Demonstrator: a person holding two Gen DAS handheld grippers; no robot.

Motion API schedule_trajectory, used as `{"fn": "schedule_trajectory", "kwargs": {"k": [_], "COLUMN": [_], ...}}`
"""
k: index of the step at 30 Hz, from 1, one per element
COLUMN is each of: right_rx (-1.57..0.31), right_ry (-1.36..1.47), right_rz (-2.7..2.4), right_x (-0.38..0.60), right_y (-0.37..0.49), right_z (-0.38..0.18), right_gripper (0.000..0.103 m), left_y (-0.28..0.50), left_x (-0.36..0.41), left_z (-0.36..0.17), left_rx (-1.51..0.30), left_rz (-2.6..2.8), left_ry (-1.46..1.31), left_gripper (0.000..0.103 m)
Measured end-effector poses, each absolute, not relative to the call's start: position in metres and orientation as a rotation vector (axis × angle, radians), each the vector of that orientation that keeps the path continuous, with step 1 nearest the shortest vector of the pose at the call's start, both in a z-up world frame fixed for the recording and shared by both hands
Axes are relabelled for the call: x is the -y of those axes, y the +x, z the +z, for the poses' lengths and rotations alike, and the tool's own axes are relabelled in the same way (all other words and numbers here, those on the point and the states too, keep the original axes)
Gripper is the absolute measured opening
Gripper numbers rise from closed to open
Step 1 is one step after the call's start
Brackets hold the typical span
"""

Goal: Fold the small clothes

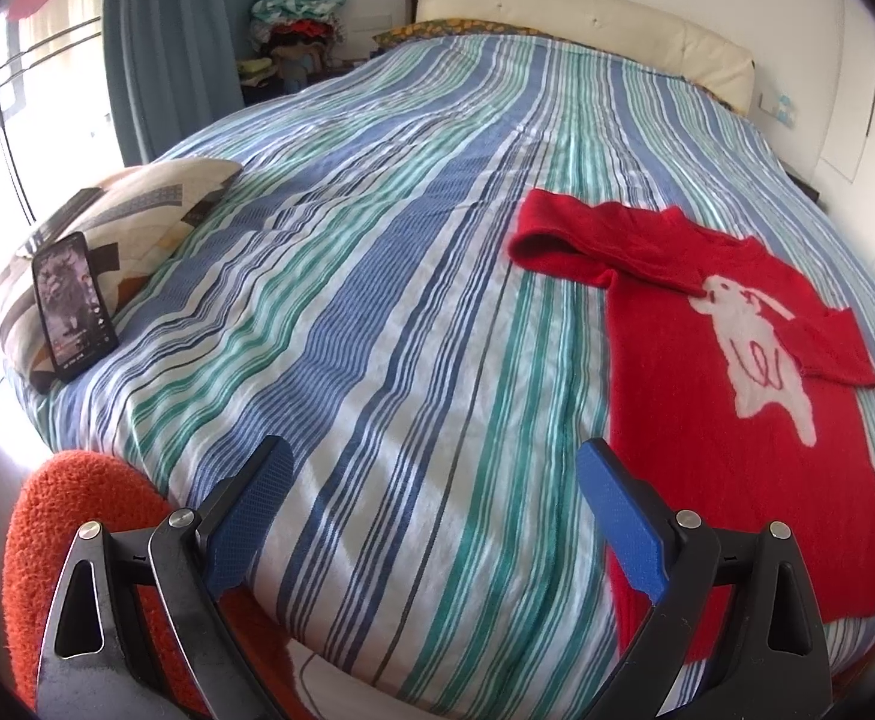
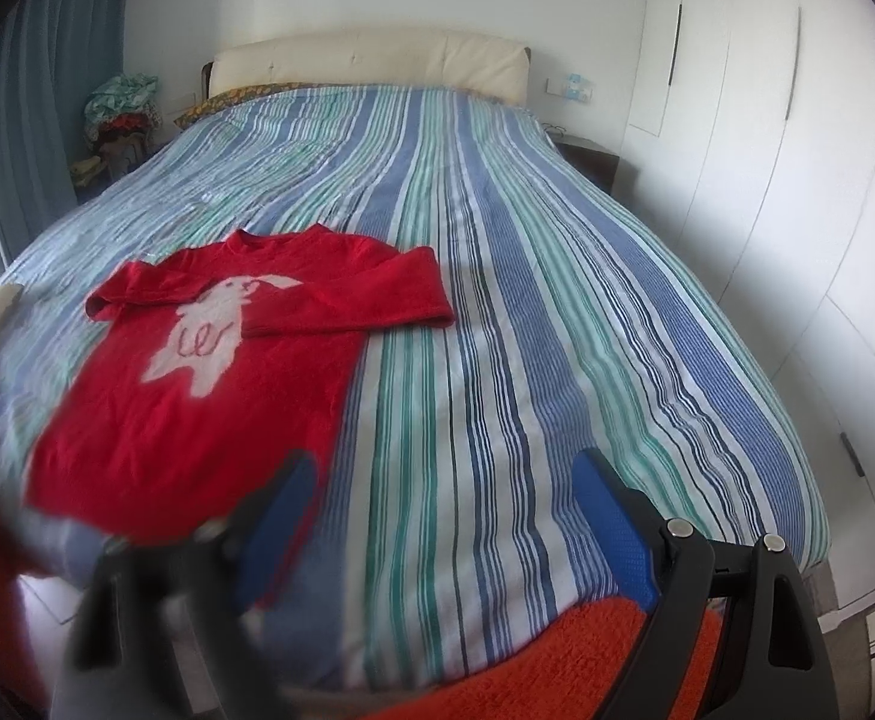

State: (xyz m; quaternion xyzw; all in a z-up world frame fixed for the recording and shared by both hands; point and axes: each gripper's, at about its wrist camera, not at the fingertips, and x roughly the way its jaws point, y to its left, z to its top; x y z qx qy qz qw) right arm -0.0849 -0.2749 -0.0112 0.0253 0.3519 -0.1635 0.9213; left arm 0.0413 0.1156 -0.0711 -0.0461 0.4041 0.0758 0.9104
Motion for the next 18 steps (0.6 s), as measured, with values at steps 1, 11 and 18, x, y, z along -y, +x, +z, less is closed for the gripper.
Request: {"fn": "schedule_trajectory", "kwargs": {"k": [1, 11, 18], "right_rx": [-0.732, -1.058, -1.044], "right_ry": [0.049, -0.315, -0.398], "right_rz": [-0.322, 0.068, 0.168], "right_x": [0.281, 0.216, 0.166], "right_y": [-0.076, 0.097, 0.197], "right_z": [-0.001, -0.042, -0.108], "right_gripper": [0.086, 0.081, 0.057], "left_y": [0.042, 0.037, 0.039], "left_x": [-0.116, -0.112, -0.126], "left_z": [-0.072, -0.071, -0.079], "left_rx": [-0.840, -0.833, -0.878], "left_rz": [0.154, 0.161, 0.196], "left_ry": [-0.098, -0.056, -0.103], "left_gripper": [0.096, 0.096, 0.096]}}
